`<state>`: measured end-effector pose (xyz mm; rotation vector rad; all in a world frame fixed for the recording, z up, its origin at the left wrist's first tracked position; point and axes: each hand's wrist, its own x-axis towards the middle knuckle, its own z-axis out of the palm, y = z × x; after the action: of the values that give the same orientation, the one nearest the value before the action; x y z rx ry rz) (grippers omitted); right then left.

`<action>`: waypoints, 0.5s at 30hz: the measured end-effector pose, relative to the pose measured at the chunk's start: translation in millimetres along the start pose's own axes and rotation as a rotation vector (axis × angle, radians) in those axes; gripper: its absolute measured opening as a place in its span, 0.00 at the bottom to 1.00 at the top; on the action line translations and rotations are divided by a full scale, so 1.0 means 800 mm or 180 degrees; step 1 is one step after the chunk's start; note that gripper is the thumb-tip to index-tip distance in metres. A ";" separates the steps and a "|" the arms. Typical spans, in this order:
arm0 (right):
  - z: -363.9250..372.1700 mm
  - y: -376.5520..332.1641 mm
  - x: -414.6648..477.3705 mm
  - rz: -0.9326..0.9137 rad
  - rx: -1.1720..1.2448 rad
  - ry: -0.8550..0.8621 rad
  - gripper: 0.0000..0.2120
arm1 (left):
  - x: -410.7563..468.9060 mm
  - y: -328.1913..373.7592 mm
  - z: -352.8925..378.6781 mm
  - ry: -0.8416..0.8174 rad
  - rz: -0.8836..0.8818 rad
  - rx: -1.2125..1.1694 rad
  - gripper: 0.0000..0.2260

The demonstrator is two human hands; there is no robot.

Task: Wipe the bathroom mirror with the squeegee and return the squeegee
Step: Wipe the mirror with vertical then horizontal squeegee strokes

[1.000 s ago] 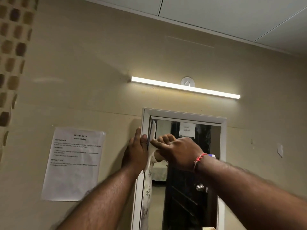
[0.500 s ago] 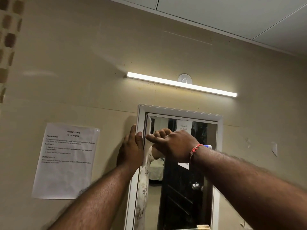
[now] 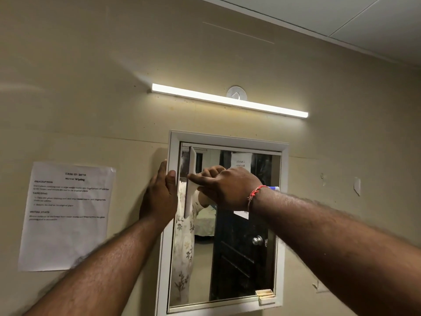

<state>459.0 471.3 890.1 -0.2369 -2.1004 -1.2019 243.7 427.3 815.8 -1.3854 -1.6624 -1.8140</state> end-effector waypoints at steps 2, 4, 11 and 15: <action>0.001 0.018 -0.020 0.0062 0.0112 -0.0257 0.27 | -0.001 0.000 0.000 0.0016 -0.0002 0.0038 0.30; 0.002 0.035 -0.041 0.0211 0.0143 -0.0583 0.26 | -0.001 -0.002 0.000 0.0020 0.0016 0.0024 0.30; -0.008 0.074 -0.094 0.0293 0.0160 -0.0424 0.30 | -0.001 -0.002 0.002 0.0097 0.0026 0.0033 0.29; -0.016 0.103 -0.126 0.0522 0.0070 -0.0836 0.27 | -0.001 -0.001 0.003 0.0109 0.0061 0.0049 0.30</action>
<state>578.1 524.2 885.6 -0.5727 -2.2650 -1.0979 244.6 429.5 813.9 -1.3517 -1.6371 -1.8008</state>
